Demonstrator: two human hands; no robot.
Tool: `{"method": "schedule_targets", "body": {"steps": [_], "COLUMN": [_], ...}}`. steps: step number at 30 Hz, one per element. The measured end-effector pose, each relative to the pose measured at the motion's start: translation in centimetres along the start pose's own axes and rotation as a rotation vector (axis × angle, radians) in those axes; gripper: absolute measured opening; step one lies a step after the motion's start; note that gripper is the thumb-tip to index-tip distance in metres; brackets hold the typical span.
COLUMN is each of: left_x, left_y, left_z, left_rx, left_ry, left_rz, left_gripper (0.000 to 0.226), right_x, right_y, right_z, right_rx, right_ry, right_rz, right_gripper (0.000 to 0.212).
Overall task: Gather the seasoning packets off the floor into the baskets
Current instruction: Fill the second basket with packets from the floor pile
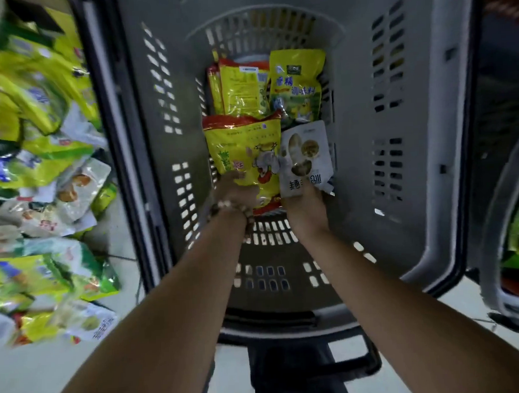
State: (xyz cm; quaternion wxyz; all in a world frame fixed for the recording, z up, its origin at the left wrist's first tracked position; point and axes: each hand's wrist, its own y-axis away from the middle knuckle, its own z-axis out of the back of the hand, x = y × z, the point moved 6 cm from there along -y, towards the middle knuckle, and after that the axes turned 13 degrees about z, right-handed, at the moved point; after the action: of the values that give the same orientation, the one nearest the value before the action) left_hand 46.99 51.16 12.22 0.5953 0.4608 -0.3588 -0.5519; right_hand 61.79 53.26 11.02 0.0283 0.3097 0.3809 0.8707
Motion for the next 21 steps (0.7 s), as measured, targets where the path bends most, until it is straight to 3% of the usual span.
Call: {"method": "schedule_targets", "body": {"steps": [2,5,9,13,18,21], "left_x": [-1.5,-2.0,0.3,5.8,13.7,17.5], "left_y": [4.4,11.3,16.3,13.6,7.1,3.3], "left_z": [2.1,6.2,14.9,23.8,33.2,37.5], "left_rx": [0.015,0.137,0.073,-0.057,-0.2,-0.261], "left_ry": [0.018,0.082,0.195,0.368,0.397,0.347], "left_rz": [-0.202,-0.465,-0.684,-0.496,-0.293,-0.172], "left_gripper": [0.052,0.051,0.044,0.05,0.046,0.049], "right_x": [4.0,10.2,18.0,25.4,31.5,32.5], "right_y": [2.1,5.5,9.8,13.5,14.4,12.7], "right_z": [1.8,3.6,4.4,0.6,-11.3,-17.8], "right_rx": [0.061,0.153,0.063,-0.016,0.215,0.394], "right_ry": [0.089,0.347,0.309,0.232,0.308,0.435], "right_rz": [0.15,0.396,0.618,0.714,0.737,0.652], "right_gripper": [0.065,0.061,0.053,0.043,0.041,0.04]}}
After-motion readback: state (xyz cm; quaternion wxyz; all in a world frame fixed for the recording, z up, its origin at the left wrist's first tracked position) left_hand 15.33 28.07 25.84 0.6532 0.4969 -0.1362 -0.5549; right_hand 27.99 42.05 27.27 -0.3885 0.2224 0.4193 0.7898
